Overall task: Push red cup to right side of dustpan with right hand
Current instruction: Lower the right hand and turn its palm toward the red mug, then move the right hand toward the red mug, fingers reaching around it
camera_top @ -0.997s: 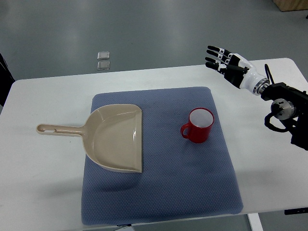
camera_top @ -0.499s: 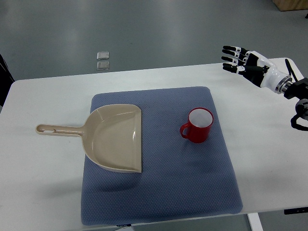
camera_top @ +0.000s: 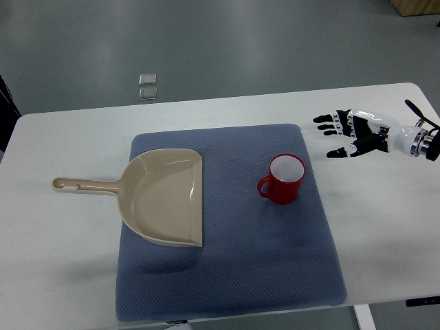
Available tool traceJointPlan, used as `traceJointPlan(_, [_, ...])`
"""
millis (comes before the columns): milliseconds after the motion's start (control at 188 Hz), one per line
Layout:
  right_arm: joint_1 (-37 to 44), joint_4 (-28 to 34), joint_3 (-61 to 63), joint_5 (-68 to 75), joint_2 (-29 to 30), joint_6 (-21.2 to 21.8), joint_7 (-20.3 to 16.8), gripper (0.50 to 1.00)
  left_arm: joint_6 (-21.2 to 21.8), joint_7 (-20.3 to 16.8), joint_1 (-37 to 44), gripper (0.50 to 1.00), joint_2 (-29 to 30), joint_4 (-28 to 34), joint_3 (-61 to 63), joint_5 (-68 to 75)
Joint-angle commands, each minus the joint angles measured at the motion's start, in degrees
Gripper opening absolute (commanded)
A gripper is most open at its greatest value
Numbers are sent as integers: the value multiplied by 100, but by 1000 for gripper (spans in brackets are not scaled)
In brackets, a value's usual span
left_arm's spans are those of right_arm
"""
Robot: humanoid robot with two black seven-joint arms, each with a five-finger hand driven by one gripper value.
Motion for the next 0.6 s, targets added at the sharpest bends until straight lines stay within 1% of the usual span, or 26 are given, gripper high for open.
traceJointPlan(0, [-54, 36, -13, -27, -12, -1, 0, 928, 0, 6, 0, 1000, 0, 0, 0, 0])
traceJointPlan(408, [-213, 44, -13, -9, -3, -1, 0, 928, 0, 6, 0, 1000, 0, 0, 0, 0])
traceJointPlan(594, [-327, 159, -13, 52, 49, -1, 0, 928, 0, -3, 0, 1000, 0, 0, 0, 0])
